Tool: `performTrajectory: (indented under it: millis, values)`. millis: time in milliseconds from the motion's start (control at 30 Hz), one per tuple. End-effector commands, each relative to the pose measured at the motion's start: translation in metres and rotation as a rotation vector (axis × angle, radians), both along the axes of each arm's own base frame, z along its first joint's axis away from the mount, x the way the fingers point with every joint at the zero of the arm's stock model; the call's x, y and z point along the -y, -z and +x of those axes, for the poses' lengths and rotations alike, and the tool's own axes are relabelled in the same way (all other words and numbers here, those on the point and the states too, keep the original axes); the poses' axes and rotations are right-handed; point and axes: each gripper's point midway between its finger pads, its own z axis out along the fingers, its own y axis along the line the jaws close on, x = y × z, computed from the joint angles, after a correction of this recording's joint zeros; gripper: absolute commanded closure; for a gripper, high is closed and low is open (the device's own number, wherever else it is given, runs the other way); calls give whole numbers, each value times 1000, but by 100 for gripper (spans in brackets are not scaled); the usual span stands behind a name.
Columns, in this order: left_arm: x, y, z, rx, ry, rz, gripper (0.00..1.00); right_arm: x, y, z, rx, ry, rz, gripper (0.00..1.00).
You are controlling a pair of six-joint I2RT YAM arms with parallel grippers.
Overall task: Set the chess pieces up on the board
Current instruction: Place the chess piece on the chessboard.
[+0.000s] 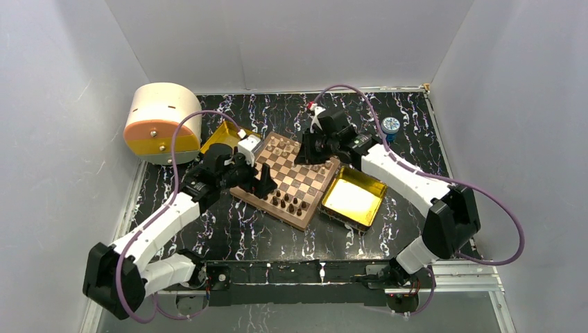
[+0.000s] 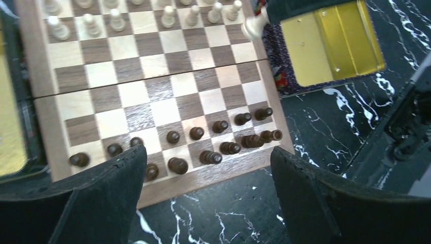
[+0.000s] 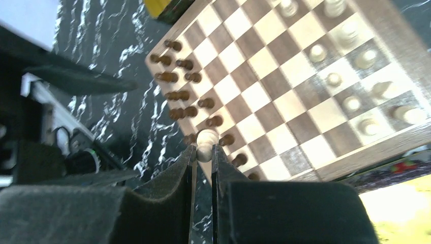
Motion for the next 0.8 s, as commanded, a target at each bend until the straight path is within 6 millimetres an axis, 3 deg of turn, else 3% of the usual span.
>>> performTrajectory:
  millis: [0, 200, 433, 767]
  values:
    - [-28, -21, 4, 95, -121, 62, 10, 13, -4, 30, 108, 40, -165, 86]
    - [-60, -44, -3, 200, -243, 89, 9, 16, 4, 58, 136, 87, -298, 85]
    - [-112, -57, -5, 328, -470, 153, 8, 7, 39, 81, 108, 93, -435, 85]
    - [-126, -72, -8, 384, -521, 154, 8, -22, 65, 101, 114, 68, -535, 84]
